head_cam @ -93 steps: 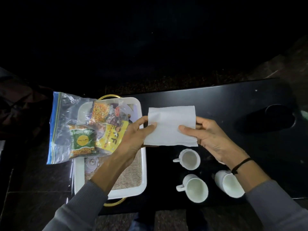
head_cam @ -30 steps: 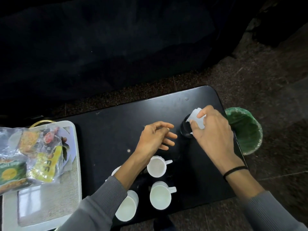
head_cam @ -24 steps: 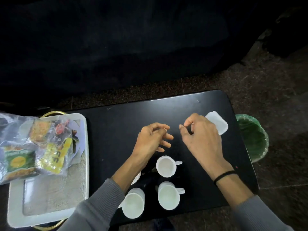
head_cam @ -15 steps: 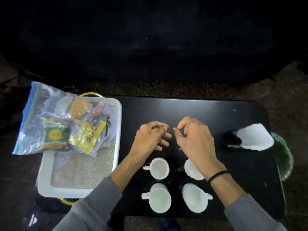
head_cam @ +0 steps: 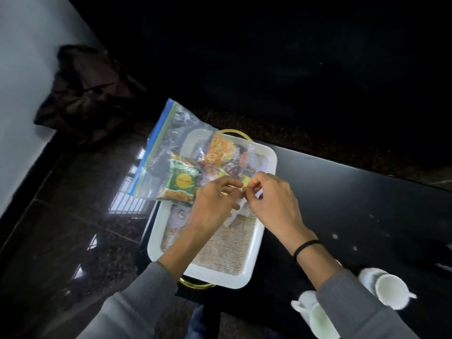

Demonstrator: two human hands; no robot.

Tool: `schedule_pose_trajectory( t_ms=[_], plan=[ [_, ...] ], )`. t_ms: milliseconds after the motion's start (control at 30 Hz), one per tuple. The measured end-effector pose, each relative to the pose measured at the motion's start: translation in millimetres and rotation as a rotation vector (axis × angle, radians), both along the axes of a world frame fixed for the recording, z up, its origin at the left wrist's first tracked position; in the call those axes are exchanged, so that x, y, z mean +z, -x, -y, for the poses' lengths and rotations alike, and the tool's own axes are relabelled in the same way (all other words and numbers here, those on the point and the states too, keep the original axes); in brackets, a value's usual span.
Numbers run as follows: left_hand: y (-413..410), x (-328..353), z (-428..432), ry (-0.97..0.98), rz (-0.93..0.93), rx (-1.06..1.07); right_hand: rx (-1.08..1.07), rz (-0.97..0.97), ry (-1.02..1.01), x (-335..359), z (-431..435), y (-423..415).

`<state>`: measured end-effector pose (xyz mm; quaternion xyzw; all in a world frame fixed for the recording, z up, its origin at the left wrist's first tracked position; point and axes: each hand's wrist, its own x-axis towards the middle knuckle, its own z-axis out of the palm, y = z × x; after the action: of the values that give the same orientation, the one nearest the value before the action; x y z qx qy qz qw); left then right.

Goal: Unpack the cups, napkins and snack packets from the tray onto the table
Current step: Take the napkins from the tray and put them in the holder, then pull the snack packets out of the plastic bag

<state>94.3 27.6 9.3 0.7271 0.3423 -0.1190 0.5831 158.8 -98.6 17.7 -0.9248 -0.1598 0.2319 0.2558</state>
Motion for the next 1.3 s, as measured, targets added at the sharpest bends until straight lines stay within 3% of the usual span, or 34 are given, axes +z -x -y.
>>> schedule_pose_trajectory(
  t_ms=[133, 233, 333, 400, 467, 567, 667, 833, 933, 1167, 1300],
  plan=[
    [9, 1, -47, -0.172, 0.002, -0.036, 0.026, -0.044, -0.019, -9, -43, 5],
    [18, -1, -75, -0.464, 0.079, -0.04, 0.034, -0.059, -0.036, -15, -65, 7],
    [26, -2, -101, -0.759, 0.161, 0.065, 0.052, -0.06, -0.06, -21, -80, 9],
    [27, -6, -113, -0.838, 0.155, 0.142, 0.057, -0.055, -0.063, -23, -84, 9],
    [23, -13, -129, -0.773, 0.061, 0.212, 0.062, -0.053, -0.065, -25, -89, 10],
    [16, -26, -148, -0.52, -0.039, 0.232, 0.065, -0.05, -0.066, -25, -92, 8],
    [10, -34, -161, -0.299, 0.003, 0.285, 0.058, -0.052, -0.073, -25, -94, 7],
    [8, -40, -171, -0.342, 0.073, 0.291, 0.046, -0.06, -0.089, -22, -96, 8],
    [15, -34, -164, -0.25, 0.124, 0.276, 0.03, -0.065, -0.109, -17, -96, 12],
    [42, 1, -120, 0.136, 0.279, 0.2, -0.085, -0.13, -0.312, 17, -103, 21],
    [46, 18, -100, 0.216, 0.294, 0.161, -0.183, -0.223, -0.417, 29, -104, 22]
  ],
)
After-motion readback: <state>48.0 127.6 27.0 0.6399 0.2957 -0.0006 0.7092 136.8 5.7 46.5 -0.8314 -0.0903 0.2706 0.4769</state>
